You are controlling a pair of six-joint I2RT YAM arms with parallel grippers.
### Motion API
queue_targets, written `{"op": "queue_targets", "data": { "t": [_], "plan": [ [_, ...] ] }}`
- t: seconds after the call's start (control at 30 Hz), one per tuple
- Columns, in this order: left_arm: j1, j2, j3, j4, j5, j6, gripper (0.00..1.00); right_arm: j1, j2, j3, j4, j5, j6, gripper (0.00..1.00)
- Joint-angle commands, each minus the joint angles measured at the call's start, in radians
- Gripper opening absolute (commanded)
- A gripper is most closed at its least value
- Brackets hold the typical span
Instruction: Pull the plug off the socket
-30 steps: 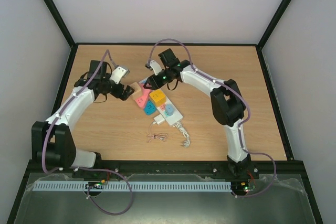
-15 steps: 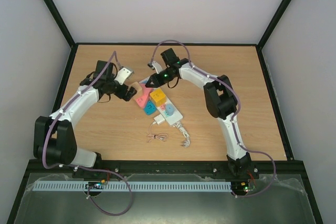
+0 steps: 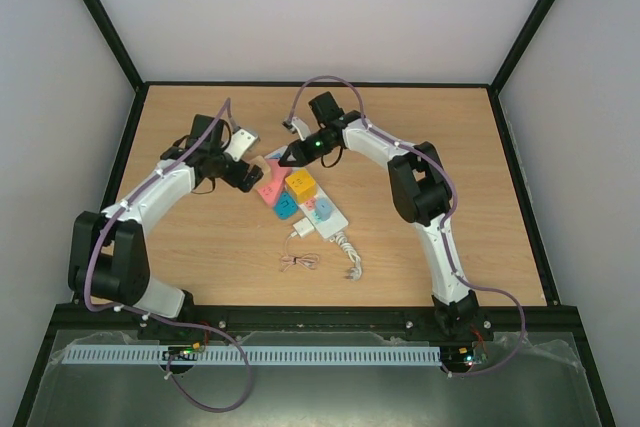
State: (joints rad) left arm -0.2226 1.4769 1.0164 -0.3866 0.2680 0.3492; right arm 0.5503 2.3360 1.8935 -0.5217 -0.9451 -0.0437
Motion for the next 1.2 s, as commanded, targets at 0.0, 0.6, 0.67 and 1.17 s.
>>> {"op": "queue_targets", "data": {
  "t": [0.0, 0.6, 0.67, 1.17],
  "plan": [
    [-0.015, 0.016, 0.025, 0.014, -0.036, 0.018, 1.00, -0.003, 0.061, -0.025, -0.113, 0.119, -0.045, 0.14],
    [-0.032, 0.037, 0.003, 0.032, 0.068, 0.136, 0.90, -0.003, 0.071, -0.055, -0.117, 0.250, -0.130, 0.15],
    [-0.032, 0.043, 0.008, 0.037, 0.081, 0.143, 0.90, -0.004, 0.073, -0.055, -0.117, 0.251, -0.131, 0.15],
    [-0.033, 0.074, 0.036, 0.034, 0.075, 0.189, 0.66, -0.001, 0.069, -0.095, -0.109, 0.306, -0.163, 0.17]
  ]
}}
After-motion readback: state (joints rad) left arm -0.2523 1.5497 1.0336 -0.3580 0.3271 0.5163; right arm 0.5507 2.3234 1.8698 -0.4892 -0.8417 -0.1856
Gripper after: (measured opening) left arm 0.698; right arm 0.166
